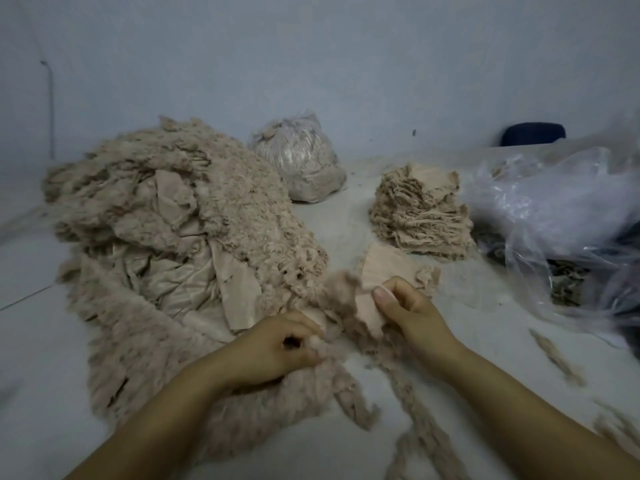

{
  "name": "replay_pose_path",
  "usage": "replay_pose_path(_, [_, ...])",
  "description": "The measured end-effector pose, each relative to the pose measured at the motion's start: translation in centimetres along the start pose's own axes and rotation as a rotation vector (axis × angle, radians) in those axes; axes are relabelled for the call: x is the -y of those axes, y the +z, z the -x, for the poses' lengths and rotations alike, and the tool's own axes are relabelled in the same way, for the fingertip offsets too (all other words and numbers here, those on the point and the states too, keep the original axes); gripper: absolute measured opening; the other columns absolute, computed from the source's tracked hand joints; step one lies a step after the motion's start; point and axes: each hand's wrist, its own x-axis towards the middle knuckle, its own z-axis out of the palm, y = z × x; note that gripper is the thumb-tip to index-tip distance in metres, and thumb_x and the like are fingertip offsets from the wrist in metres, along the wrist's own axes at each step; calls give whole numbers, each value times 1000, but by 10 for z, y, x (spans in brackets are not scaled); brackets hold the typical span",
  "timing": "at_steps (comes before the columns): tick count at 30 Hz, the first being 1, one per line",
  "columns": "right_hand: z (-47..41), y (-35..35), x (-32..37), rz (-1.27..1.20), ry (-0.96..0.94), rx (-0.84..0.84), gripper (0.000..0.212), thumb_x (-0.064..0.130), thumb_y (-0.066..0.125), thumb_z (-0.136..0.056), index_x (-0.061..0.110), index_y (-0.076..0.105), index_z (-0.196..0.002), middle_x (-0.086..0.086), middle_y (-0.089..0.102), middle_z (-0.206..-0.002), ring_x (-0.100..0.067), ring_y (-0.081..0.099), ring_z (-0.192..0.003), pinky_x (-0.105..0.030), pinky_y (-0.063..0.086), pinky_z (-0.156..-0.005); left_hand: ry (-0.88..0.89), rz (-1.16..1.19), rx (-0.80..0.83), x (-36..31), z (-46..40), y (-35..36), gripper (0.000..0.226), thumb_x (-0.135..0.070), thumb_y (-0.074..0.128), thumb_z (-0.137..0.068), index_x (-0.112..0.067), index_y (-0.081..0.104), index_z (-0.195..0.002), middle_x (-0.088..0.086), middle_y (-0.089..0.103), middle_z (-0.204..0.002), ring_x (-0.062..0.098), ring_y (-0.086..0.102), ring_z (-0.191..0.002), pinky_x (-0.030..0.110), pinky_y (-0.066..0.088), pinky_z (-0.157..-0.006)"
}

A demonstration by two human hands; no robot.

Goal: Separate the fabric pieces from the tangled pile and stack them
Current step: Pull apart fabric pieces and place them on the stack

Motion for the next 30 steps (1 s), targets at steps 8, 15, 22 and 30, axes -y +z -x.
replay_pose_path(8, [-6, 14, 5, -220, 22, 22, 21, 1, 66, -84, 11, 49, -79, -6, 54, -71, -14, 51, -64, -23, 41, -55, -83, 741, -195, -20, -31, 17, 36, -43, 69, -75, -21, 70, -104, 5, 71, -108, 21, 65, -106, 33, 48, -93])
replay_pose_path(15, [-18, 15, 13, -633, 246, 246, 43, 46, 73, -76, 8, 65, -95, -16, 68, -95, -23, 64, -88, -32, 55, -75, -82, 889, -367, -27, -65, 21, 15, -8, 63, -83, -14, 76, -82, 9, 74, -89, 17, 68, -81, 26, 55, -72])
replay_pose_path(22, [-15, 24, 0, -386, 201, 43, 20, 21, 71, -79, 8, 56, -83, -6, 63, -77, -15, 60, -67, -24, 48, -59, -47, 567, -483, -22, -70, 26, 23, -23, 57, -92, -6, 72, -87, -1, 70, -73, 13, 64, -70, 23, 50, -63])
replay_pose_path(30, [-18, 24, -5, -278, 122, -130, 25, 10, 75, -79, 15, 50, -81, 6, 48, -56, -5, 43, -48, -17, 37, -45, -127, 792, -616, -28, -79, 28, 25, -16, 51, -96, -13, 60, -73, 2, 60, -66, 16, 55, -62, 28, 44, -57])
